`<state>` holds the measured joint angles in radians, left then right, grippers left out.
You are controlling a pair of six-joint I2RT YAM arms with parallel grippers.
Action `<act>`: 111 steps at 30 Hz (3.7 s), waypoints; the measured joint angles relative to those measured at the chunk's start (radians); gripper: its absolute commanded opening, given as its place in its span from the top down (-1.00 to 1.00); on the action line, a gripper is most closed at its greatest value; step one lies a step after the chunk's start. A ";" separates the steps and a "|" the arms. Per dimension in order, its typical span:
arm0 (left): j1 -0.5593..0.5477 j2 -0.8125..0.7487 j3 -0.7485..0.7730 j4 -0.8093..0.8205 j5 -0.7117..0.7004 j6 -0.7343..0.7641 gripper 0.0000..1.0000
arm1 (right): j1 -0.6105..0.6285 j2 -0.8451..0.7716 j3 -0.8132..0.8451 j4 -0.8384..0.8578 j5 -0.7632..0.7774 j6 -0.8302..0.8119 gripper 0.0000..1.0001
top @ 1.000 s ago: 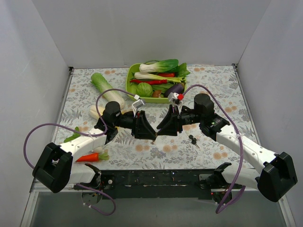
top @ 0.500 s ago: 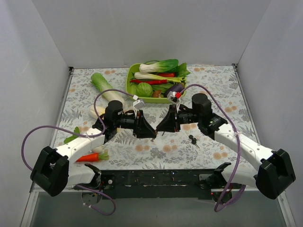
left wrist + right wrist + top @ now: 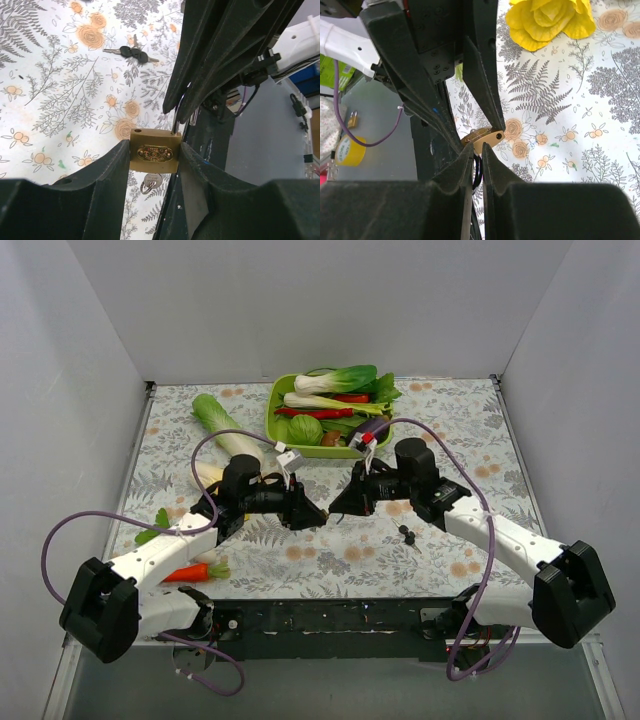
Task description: Unlock with the key
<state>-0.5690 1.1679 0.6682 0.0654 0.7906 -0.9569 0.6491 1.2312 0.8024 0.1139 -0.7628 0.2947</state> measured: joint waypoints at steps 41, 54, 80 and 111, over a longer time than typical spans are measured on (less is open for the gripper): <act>-0.081 0.396 0.146 -0.324 -0.558 0.070 1.00 | -0.261 -0.143 -0.162 -0.016 0.184 0.116 -0.50; -0.079 0.584 0.362 -0.394 -0.767 0.102 1.00 | -0.294 -0.170 -0.208 -0.037 0.184 0.114 -0.51; -0.043 0.629 0.455 -0.428 -0.914 0.132 -0.96 | -0.296 -0.351 -0.234 -0.216 0.389 0.036 -0.49; -0.154 0.277 0.385 -0.143 -0.686 0.109 -0.96 | -0.179 -0.073 -0.168 -0.522 0.804 0.076 -0.33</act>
<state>-0.7231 1.4445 1.0534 -0.0780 0.1047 -0.8482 0.4706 1.1584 0.6346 -0.4080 0.0410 0.3710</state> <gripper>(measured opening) 0.981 0.667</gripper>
